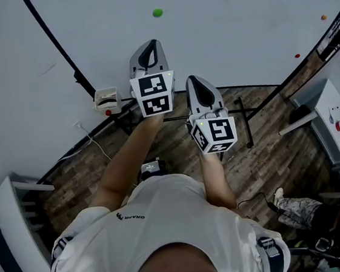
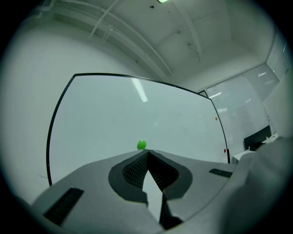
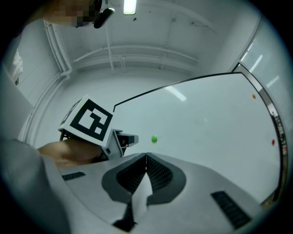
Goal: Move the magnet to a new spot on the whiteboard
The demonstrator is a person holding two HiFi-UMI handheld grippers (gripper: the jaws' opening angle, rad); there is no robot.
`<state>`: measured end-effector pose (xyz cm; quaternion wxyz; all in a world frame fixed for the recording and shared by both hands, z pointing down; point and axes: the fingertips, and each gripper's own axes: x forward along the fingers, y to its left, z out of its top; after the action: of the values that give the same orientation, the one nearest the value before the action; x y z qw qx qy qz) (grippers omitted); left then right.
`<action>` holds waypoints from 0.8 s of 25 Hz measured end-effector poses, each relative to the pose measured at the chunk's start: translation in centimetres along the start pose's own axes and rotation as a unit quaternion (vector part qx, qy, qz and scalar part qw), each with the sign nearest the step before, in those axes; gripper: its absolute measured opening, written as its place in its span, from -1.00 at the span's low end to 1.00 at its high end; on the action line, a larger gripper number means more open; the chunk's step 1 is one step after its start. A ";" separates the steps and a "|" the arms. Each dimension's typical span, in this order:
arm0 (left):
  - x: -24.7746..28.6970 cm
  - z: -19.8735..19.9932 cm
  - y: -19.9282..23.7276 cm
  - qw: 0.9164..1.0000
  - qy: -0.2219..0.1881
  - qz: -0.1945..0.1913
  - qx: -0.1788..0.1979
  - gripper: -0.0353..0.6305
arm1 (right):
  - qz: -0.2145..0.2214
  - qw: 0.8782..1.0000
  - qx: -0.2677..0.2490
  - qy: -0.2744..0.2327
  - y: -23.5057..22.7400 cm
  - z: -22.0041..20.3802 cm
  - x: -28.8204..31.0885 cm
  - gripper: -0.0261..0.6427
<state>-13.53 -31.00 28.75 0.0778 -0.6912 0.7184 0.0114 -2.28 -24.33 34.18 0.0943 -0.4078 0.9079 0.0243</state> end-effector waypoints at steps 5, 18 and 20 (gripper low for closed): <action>-0.6 -0.5 -0.1 1.000 0.002 -0.003 -0.001 -0.88 | 0.000 1.000 -0.001 -0.001 0.2 0.1 -0.1 -0.88; -2.2 -0.7 -0.6 1.000 -0.007 -0.015 -0.010 -0.88 | -0.005 1.000 -0.001 -0.002 0.3 0.3 -0.3 -0.88; -2.5 -0.6 -0.7 1.000 -0.008 -0.017 -0.007 -0.88 | -0.005 1.000 -0.001 -0.003 0.4 0.3 -0.2 -0.88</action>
<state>-12.81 -28.59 29.72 0.0794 -0.7039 0.7055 0.0208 -2.36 -23.87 33.92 0.0967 -0.4121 0.9056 0.0259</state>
